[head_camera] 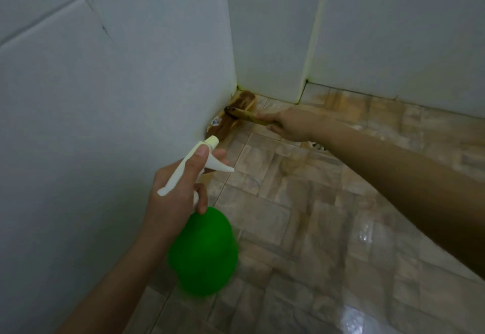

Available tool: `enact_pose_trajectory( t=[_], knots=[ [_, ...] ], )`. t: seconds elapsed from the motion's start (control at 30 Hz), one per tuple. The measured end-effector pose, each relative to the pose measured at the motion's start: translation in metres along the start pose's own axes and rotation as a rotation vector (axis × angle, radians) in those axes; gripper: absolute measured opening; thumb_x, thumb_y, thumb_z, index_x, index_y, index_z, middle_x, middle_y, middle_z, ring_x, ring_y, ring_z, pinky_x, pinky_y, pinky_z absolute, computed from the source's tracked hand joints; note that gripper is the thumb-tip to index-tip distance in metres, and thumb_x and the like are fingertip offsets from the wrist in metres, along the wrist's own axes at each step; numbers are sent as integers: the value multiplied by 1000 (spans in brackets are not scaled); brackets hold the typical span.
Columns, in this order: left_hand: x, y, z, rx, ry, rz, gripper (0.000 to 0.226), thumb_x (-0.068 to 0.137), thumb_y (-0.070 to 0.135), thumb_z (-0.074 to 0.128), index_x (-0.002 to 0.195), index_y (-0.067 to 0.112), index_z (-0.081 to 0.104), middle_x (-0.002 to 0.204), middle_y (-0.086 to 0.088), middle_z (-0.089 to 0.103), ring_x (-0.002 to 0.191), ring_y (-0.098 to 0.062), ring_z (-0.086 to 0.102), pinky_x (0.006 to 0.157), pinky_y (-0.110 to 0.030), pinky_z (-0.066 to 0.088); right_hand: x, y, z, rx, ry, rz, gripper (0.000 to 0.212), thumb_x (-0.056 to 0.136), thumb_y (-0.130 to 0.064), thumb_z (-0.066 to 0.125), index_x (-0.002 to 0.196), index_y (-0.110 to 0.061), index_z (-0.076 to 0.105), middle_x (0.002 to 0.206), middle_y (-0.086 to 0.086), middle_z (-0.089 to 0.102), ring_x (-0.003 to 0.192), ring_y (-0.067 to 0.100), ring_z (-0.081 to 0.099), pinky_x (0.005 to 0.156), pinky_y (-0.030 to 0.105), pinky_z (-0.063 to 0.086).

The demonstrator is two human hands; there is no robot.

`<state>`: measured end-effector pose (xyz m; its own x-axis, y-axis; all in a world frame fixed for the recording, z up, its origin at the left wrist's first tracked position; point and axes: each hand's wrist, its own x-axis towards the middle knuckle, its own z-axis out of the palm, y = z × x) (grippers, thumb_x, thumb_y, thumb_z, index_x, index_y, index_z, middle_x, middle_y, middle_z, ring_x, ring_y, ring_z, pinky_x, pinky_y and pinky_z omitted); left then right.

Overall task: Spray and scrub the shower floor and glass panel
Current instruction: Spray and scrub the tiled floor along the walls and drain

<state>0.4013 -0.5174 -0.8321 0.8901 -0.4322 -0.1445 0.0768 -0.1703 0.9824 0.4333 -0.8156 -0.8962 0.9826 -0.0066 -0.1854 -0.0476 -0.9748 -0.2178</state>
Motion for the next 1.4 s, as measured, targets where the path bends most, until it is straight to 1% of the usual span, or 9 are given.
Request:
enact_pose_trajectory(
  t=[0.17, 0.27, 0.43, 0.53, 0.8, 0.9, 1.03, 1.23, 1.4],
  knots=[
    [0, 1, 8, -20, -20, 0, 38, 83, 69, 52, 90, 44, 80, 98, -21, 73, 42, -13, 47, 46, -27, 42, -101, 78, -15, 36, -139, 82, 47, 101, -26, 43, 147, -35, 34, 87, 3, 66, 72, 18, 59, 68, 30, 49],
    [1, 6, 14, 7, -33, -2, 34, 93, 60, 58, 86, 35, 80, 62, -2, 69, 38, -11, 44, 46, -24, 39, -138, 86, -31, -27, -190, 205, 48, 102, -26, 41, 147, -37, 30, 68, -2, 55, 60, 12, 51, 61, 25, 40],
    [3, 5, 25, 34, -54, 7, 49, 78, 71, 53, 88, 33, 82, 61, -28, 58, 38, -13, 45, 45, -22, 39, -64, 53, 0, 107, -22, 136, 49, 99, -22, 44, 145, -39, 37, 109, 9, 65, 92, 29, 61, 84, 42, 49],
    [1, 2, 31, 20, -51, 19, 48, 82, 67, 53, 92, 28, 80, 49, -4, 60, 37, -12, 45, 43, -22, 39, -95, 46, 17, 173, 50, 178, 52, 99, -22, 45, 147, -35, 33, 106, -4, 59, 83, 19, 56, 73, 32, 45],
    [-11, 8, 45, 7, -167, 55, 38, 75, 72, 49, 88, 50, 78, 98, 12, 79, 40, -13, 47, 58, -31, 42, -241, 78, 10, 414, 289, 668, 48, 101, -30, 43, 141, -51, 26, 64, 3, 54, 44, 13, 48, 34, 17, 37],
    [-13, 11, 46, 32, -170, 70, 38, 76, 73, 49, 87, 51, 77, 91, 2, 78, 41, -12, 48, 58, -33, 43, -253, 102, 7, 435, 479, 889, 50, 100, -16, 43, 147, -32, 33, 64, 8, 55, 46, 22, 51, 36, 24, 39],
    [-10, 15, 46, 34, -183, 78, 38, 76, 73, 50, 86, 50, 78, 89, -13, 75, 41, -15, 48, 55, -31, 42, -220, 110, 15, 417, 306, 1187, 57, 95, -6, 41, 150, -5, 25, 69, 15, 57, 51, 21, 51, 41, 26, 32],
    [-8, 11, 41, 63, -166, 75, 42, 78, 74, 48, 87, 48, 79, 69, -27, 66, 41, -16, 48, 52, -31, 43, -116, 52, 14, 507, 263, 773, 85, 96, 0, 31, 143, -59, -7, 86, 11, 56, 50, 24, 54, 37, 27, 45],
    [-15, 10, 35, 77, -161, 45, 42, 76, 76, 47, 89, 51, 78, 75, -31, 66, 41, -19, 47, 55, -34, 42, -128, 11, 10, 267, 45, 727, 92, 91, 5, 38, 148, -47, -14, 90, 15, 60, 52, 26, 62, 44, 41, 57]
  ],
)
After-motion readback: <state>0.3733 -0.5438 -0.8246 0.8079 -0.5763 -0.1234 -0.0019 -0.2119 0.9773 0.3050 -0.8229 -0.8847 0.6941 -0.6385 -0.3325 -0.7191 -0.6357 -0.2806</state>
